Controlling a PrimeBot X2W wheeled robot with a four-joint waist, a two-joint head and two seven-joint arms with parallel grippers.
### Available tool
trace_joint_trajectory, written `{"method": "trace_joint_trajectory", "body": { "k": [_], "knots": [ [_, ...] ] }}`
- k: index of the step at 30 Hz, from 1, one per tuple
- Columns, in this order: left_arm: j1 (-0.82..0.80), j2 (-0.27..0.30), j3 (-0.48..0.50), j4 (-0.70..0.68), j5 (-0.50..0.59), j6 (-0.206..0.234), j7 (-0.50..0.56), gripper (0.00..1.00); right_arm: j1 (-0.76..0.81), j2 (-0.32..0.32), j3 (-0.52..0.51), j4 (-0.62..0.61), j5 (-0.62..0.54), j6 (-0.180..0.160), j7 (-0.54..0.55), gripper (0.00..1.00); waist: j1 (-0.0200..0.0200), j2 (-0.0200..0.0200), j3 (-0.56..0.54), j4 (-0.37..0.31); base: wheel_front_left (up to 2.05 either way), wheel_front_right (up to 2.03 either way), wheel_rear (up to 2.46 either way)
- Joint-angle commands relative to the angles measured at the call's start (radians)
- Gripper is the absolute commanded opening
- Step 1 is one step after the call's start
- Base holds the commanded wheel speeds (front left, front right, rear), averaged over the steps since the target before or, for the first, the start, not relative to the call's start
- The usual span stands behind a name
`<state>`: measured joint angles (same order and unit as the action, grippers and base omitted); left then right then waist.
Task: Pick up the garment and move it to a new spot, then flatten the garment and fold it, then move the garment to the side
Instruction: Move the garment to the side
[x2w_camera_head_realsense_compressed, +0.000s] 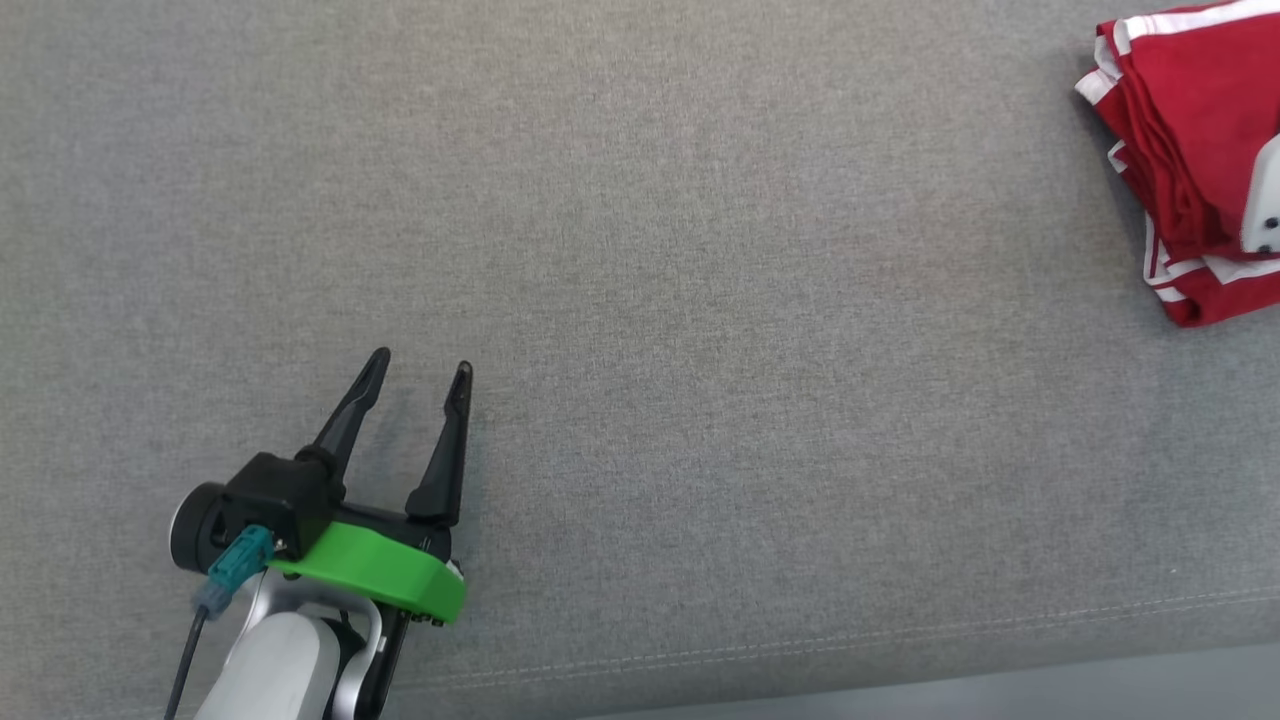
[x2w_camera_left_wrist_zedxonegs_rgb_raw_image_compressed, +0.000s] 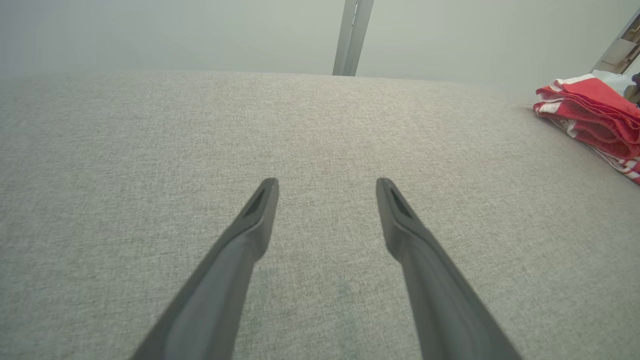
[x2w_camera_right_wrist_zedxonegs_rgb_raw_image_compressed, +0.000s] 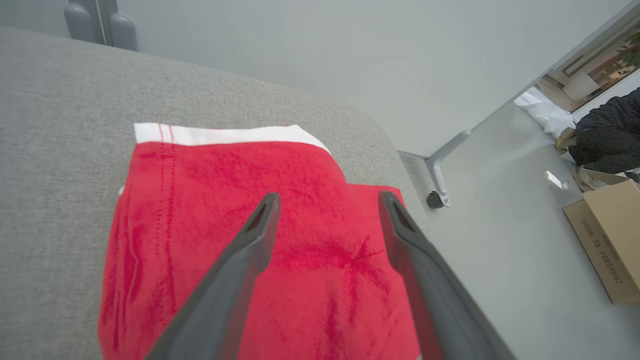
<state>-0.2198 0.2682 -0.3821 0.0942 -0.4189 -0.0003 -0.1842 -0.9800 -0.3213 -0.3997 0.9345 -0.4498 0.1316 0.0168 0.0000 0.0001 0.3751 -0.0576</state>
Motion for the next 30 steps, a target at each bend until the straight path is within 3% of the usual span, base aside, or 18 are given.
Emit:
{"method": "trace_joint_trajectory", "body": {
  "k": [1, 6, 14, 23, 30],
  "knots": [
    [0.009, 0.0, 0.008, 0.007, -0.012, -0.005, -0.012, 1.0, 0.02, 0.01, 0.0, 0.019, 0.039, -0.002, -0.038, 1.0, 0.0, -0.0001, -0.042, 0.002, 0.0, 0.0, 0.0],
    [0.028, -0.007, 0.0, 0.044, -0.017, -0.007, -0.027, 1.0, 0.041, 0.053, -0.013, 0.07, 0.196, -0.002, -0.155, 1.0, 0.0, -0.0001, -0.121, 0.012, 0.0, 0.0, 0.0],
    [0.089, -0.082, 0.095, 0.092, -0.123, 0.075, -0.05, 1.0, 0.154, 0.136, 0.076, 0.042, 0.441, -0.002, -0.252, 1.0, 0.0, -0.0001, -0.264, 0.029, 0.0, 0.0, 0.0],
    [0.167, -0.107, 0.153, 0.104, -0.185, 0.125, -0.041, 1.0, 0.367, 0.194, 0.191, -0.149, 0.714, -0.002, -0.241, 1.0, 0.0, -0.0001, -0.391, 0.063, 0.0, 0.0, 0.0],
    [0.205, -0.101, 0.181, 0.102, -0.225, 0.151, -0.012, 1.0, 0.538, 0.229, 0.254, -0.322, 0.8, -0.001, -0.199, 1.0, 0.0, -0.0001, -0.431, 0.075, 0.0, 0.0, 0.0]
  ]
}}
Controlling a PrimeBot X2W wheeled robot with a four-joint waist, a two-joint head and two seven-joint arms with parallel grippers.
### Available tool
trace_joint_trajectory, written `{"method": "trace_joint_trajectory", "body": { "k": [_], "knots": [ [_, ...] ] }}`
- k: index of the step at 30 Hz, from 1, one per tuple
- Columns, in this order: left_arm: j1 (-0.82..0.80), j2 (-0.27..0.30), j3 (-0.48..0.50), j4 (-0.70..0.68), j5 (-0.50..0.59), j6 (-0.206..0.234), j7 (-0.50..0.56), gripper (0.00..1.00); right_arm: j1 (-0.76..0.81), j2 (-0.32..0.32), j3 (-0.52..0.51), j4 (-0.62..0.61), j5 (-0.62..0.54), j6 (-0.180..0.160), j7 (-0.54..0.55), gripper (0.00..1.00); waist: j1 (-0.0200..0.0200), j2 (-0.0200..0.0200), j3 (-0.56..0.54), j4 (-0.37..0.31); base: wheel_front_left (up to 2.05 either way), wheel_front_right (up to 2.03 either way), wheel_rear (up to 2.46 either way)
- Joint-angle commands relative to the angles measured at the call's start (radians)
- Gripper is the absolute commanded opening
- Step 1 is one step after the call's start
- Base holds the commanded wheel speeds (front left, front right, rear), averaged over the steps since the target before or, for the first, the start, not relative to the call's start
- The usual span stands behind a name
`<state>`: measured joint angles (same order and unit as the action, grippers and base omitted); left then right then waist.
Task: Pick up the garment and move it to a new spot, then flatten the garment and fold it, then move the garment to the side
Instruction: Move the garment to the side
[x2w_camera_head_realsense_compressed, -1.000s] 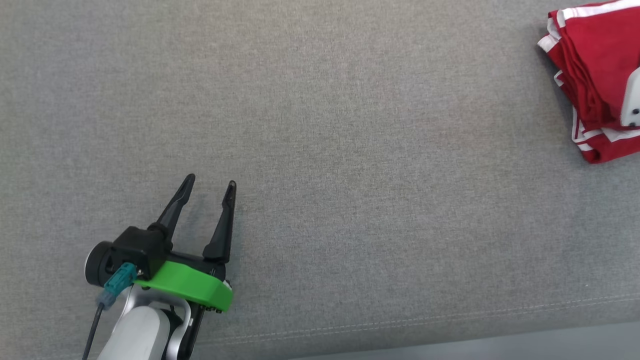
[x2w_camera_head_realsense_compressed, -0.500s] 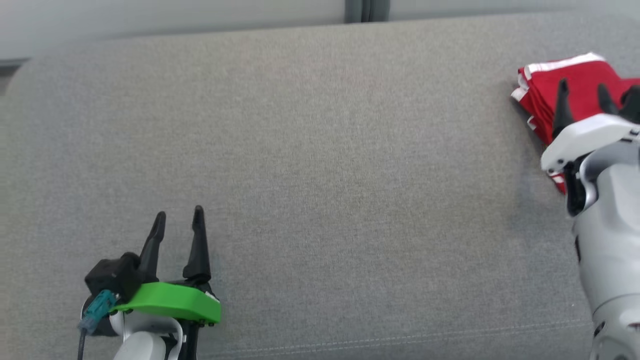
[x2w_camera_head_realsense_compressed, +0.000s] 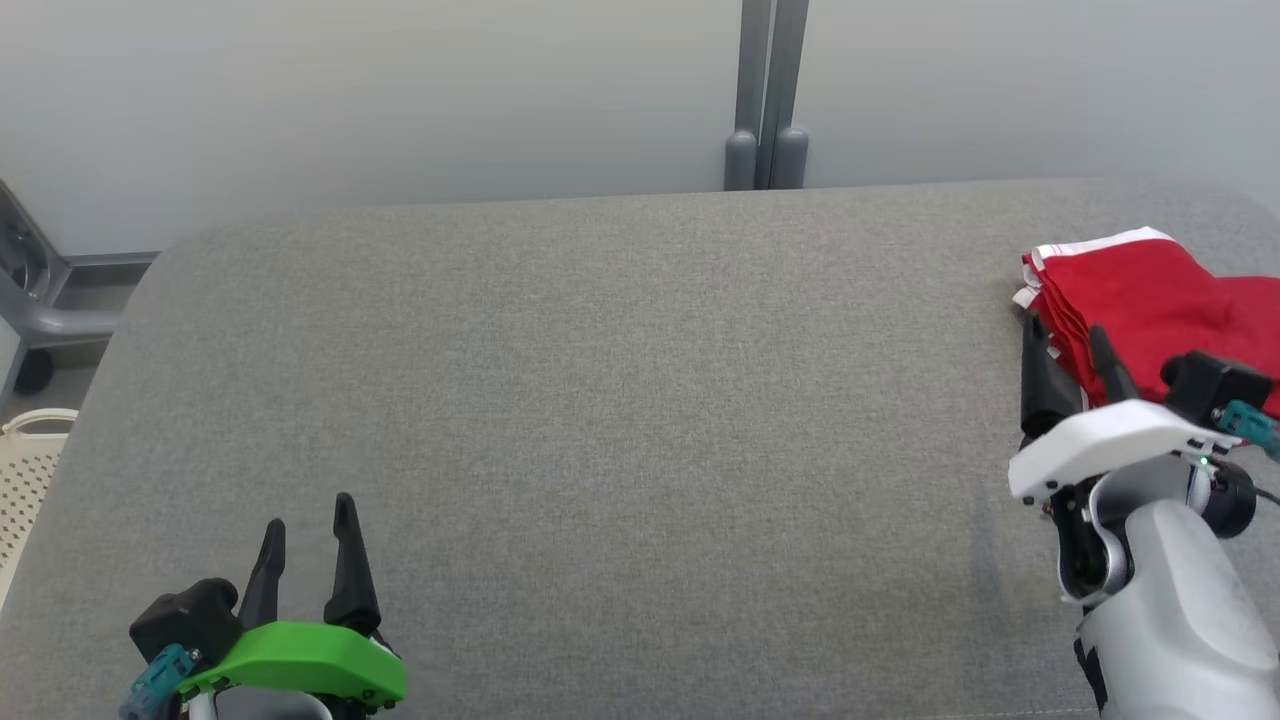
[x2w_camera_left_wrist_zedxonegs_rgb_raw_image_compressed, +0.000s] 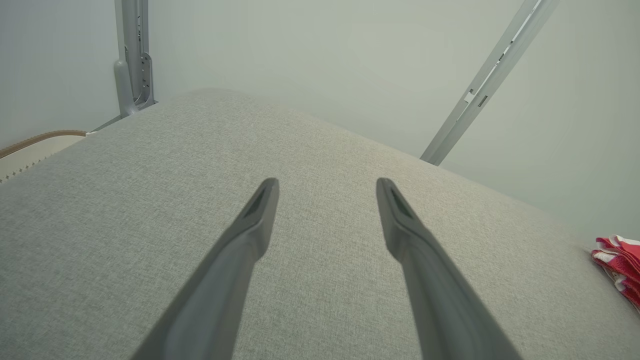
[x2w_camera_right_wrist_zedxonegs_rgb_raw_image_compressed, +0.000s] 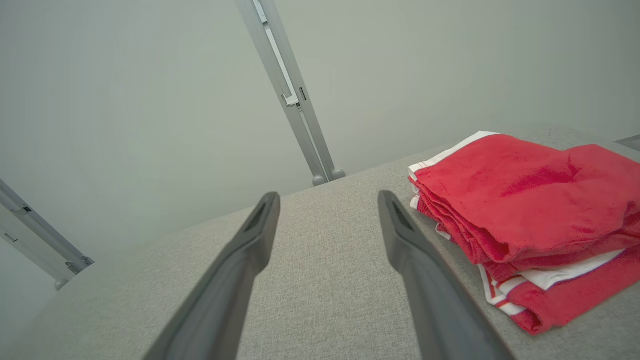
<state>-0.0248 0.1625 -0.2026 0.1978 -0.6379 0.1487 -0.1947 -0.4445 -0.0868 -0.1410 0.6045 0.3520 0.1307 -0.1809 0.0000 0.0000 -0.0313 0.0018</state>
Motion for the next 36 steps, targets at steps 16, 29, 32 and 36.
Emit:
{"method": "trace_joint_trajectory", "body": {
  "k": [16, 29, 32, 36],
  "knots": [
    [0.05, 0.113, -0.055, 0.011, 0.108, -0.013, -0.013, 1.0, 0.305, 0.035, 0.004, -0.289, -0.14, 0.0, 0.098, 1.0, 0.0, 0.0, -0.038, 0.045, 0.0, 0.0, 0.0],
    [0.082, 0.106, -0.065, 0.041, 0.113, -0.003, -0.037, 1.0, 0.414, 0.035, 0.063, -0.332, -0.238, 0.0, 0.114, 1.0, 0.0, 0.0, -0.029, 0.043, 0.0, 0.0, 0.0],
    [0.08, 0.106, -0.059, 0.052, 0.11, 0.002, -0.042, 1.0, 0.424, 0.035, 0.07, -0.327, -0.269, 0.0, 0.114, 1.0, 0.0, 0.0, -0.024, 0.035, 0.0, 0.0, 0.0],
    [0.087, 0.107, -0.055, 0.063, 0.108, 0.005, -0.046, 1.0, 0.434, 0.035, 0.077, -0.314, -0.281, 0.0, 0.109, 1.0, 0.0, 0.0, -0.025, 0.026, 0.0, 0.0, 0.0]
  ]
}}
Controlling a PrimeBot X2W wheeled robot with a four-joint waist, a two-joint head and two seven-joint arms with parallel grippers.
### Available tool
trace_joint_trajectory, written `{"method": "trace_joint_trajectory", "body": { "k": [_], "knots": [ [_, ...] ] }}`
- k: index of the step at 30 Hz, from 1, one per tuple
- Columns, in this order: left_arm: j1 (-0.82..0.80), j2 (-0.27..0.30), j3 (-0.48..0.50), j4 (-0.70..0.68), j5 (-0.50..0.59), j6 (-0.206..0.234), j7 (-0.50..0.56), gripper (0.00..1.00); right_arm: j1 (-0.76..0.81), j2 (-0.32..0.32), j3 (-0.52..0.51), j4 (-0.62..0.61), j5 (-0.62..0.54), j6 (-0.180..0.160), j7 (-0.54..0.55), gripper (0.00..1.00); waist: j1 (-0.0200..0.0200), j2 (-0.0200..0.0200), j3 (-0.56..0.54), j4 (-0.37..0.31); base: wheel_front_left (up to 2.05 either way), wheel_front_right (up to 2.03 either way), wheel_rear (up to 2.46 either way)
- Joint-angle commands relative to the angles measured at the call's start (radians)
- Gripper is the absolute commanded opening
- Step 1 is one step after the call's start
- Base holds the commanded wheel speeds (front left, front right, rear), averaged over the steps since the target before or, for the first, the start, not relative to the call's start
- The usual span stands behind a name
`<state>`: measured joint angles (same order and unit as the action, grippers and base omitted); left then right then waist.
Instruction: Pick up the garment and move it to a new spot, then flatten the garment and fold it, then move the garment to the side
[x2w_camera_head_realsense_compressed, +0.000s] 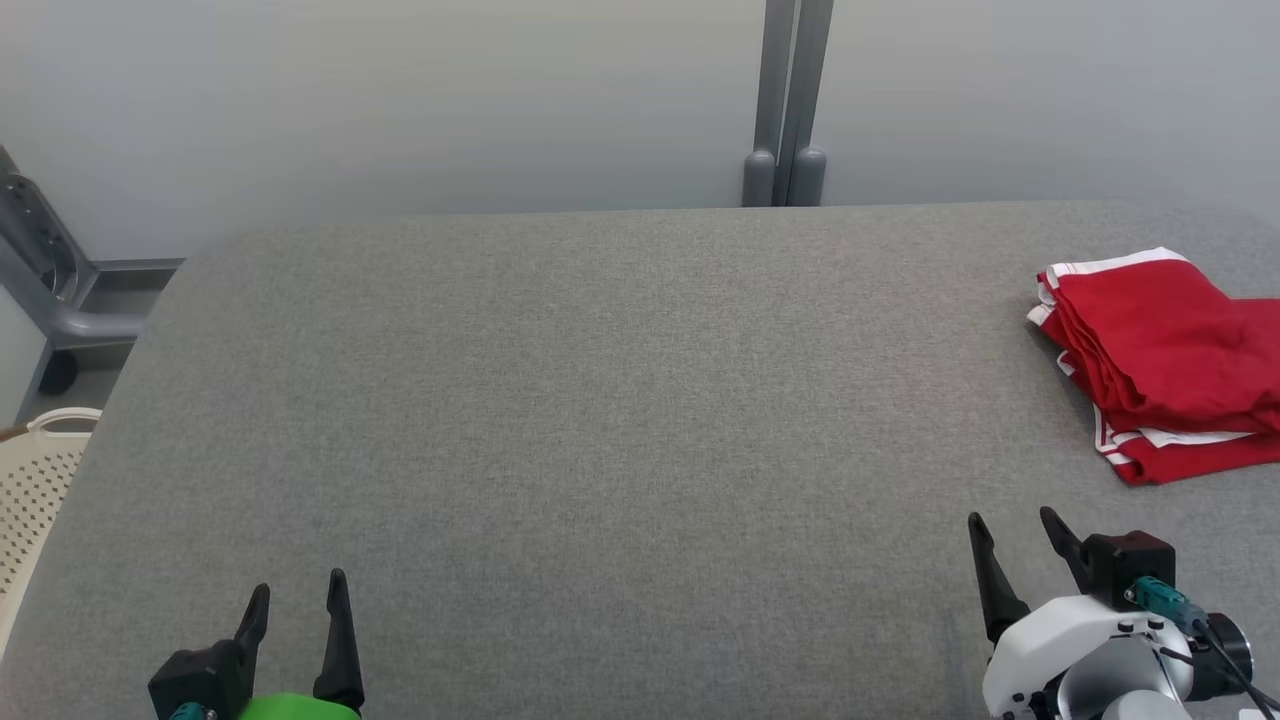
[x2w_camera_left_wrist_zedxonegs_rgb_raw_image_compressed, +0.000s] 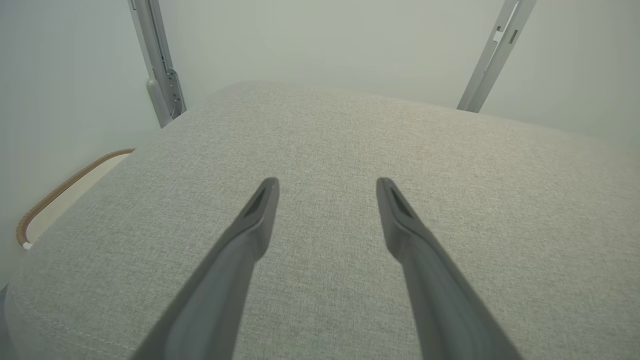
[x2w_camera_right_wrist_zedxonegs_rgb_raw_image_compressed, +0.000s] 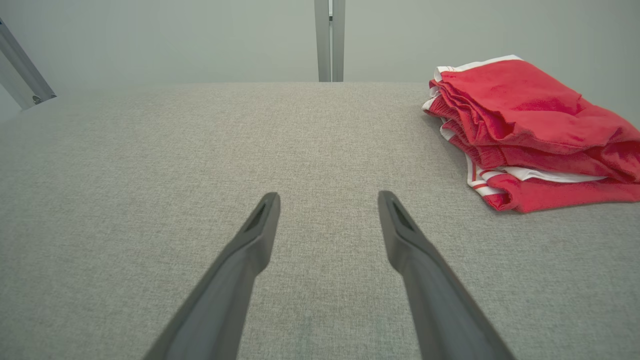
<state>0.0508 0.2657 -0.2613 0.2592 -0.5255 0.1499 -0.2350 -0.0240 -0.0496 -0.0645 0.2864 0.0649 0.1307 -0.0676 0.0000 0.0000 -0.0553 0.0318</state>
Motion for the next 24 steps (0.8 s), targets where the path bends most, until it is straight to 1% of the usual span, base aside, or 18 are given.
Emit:
{"method": "trace_joint_trajectory", "body": {
  "k": [1, 11, 19, 24],
  "knots": [
    [0.014, 0.004, 0.004, 0.003, -0.005, 0.004, -0.007, 1.0, 0.016, -0.002, 0.003, 0.006, 0.007, 0.0, -0.007, 1.0, 0.0, 0.0, -0.001, -0.006, 0.0, 0.0, 0.0],
    [0.021, 0.002, 0.007, -0.002, -0.011, 0.009, -0.012, 1.0, 0.013, -0.002, 0.016, 0.021, 0.031, 0.0, -0.02, 1.0, 0.0, 0.0, -0.005, -0.013, 0.0, 0.0, 0.0],
    [0.014, 0.005, 0.005, -0.005, -0.018, 0.01, -0.008, 1.0, 0.002, -0.002, 0.02, 0.022, 0.012, 0.0, -0.019, 1.0, 0.0, 0.0, -0.003, -0.01, 0.0, 0.0, 0.0],
    [0.013, 0.007, 0.002, -0.008, -0.022, 0.01, -0.002, 1.0, 0.006, -0.002, 0.024, 0.021, 0.019, 0.0, -0.018, 1.0, 0.0, 0.0, -0.002, -0.007, 0.0, 0.0, 0.0]
  ]
}}
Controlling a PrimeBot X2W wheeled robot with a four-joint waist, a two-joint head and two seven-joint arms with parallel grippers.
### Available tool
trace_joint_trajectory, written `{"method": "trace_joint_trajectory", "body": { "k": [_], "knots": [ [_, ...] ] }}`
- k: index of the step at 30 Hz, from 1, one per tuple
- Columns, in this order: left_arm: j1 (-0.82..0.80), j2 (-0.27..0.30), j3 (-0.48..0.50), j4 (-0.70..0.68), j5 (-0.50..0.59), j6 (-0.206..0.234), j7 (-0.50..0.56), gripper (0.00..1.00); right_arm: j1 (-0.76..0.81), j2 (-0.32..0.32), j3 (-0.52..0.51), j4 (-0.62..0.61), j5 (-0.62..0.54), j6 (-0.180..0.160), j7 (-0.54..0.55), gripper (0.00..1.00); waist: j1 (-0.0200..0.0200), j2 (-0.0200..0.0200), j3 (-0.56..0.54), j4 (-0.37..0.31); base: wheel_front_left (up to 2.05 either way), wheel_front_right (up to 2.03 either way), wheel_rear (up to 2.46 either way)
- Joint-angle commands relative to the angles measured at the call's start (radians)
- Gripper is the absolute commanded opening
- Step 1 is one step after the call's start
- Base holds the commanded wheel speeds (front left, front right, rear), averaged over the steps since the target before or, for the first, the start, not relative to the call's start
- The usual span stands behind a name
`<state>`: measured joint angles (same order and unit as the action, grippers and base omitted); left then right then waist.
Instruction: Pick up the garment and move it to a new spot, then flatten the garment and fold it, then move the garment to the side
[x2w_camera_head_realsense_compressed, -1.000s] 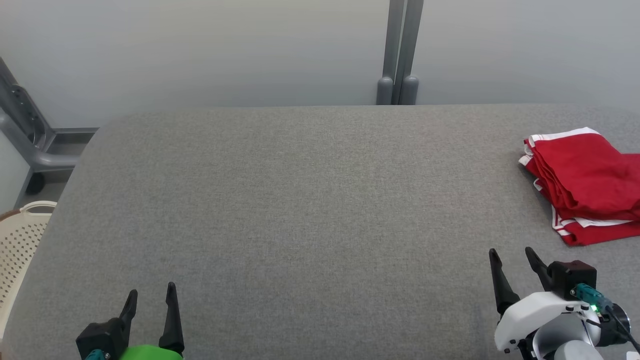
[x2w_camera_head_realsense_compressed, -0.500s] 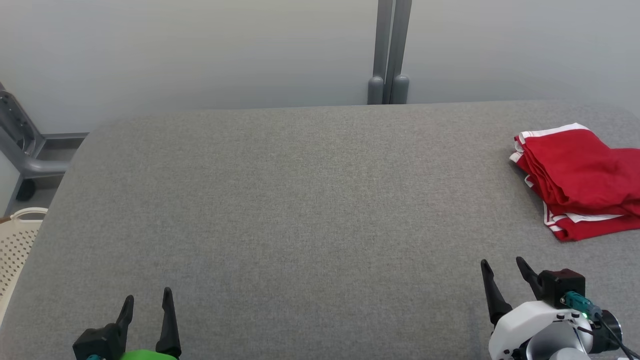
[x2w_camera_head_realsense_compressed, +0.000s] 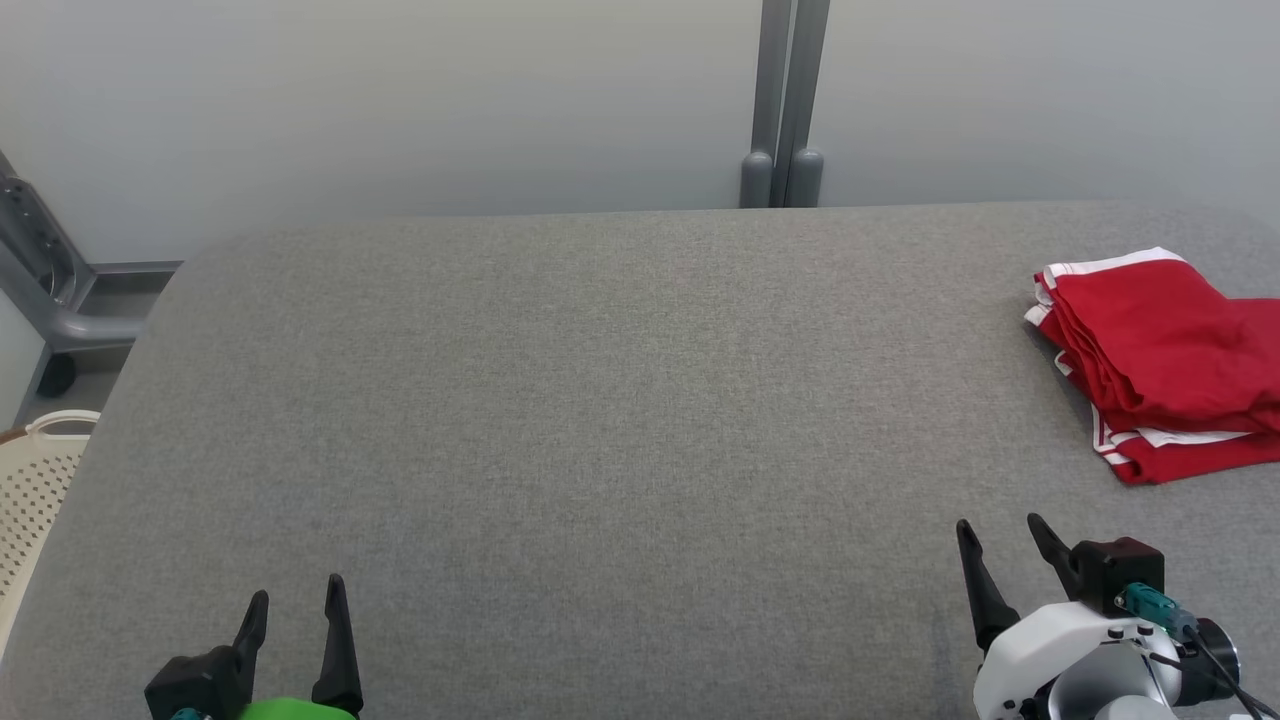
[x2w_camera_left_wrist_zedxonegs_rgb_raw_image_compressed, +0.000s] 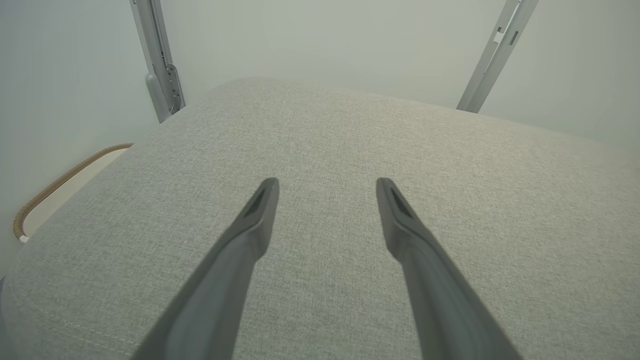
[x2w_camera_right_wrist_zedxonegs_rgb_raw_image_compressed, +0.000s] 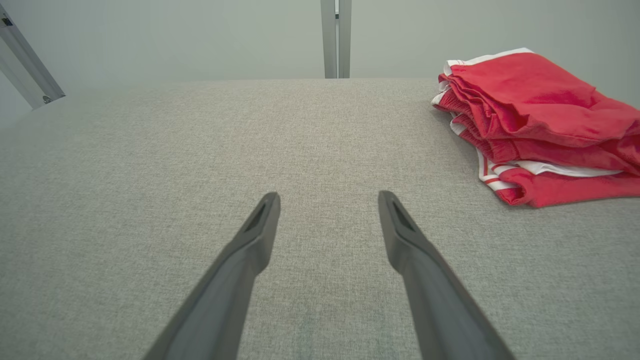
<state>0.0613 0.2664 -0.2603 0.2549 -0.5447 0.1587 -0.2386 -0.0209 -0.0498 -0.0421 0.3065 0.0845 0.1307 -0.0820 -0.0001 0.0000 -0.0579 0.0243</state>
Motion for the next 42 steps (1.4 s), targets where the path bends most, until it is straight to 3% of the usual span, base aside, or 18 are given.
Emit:
{"method": "trace_joint_trajectory", "body": {
  "k": [1, 11, 12, 16, 42],
  "knots": [
    [0.002, 0.008, 0.0, -0.004, -0.003, 0.002, 0.002, 1.0, 0.004, -0.002, 0.002, 0.001, 0.001, 0.0, -0.003, 1.0, 0.0001, 0.0, 0.0, 0.002, 0.0, 0.0, 0.0],
    [-0.009, 0.016, -0.007, -0.006, -0.004, 0.009, 0.007, 1.0, 0.007, -0.002, 0.006, 0.006, 0.011, 0.0, -0.009, 1.0, 0.0001, 0.0, 0.006, 0.012, 0.0, 0.0, 0.0],
    [0.0, 0.005, -0.006, -0.001, -0.001, 0.004, 0.006, 0.0, 0.0, 0.0, 0.006, 0.007, 0.009, 0.0, 0.0, 0.0, 0.0001, 0.0, 0.005, 0.012, 0.0, 0.0, 0.0],
    [0.008, -0.013, -0.008, 0.024, -0.014, 0.001, 0.015, 0.0, 0.009, 0.007, 0.0, 0.038, 0.026, 0.0, 0.008, 0.0, 0.0001, 0.0, 0.006, 0.012, 0.0, 0.0, 0.0],
    [-0.061, -0.076, 0.107, 0.023, -0.344, -0.091, 0.137, 0.0, 0.017, 0.004, -0.022, -0.035, 0.503, 0.0, 0.047, 0.0, 0.0001, 0.0, 0.017, 0.004, 0.0, 0.0, 0.0]
  ]
}}
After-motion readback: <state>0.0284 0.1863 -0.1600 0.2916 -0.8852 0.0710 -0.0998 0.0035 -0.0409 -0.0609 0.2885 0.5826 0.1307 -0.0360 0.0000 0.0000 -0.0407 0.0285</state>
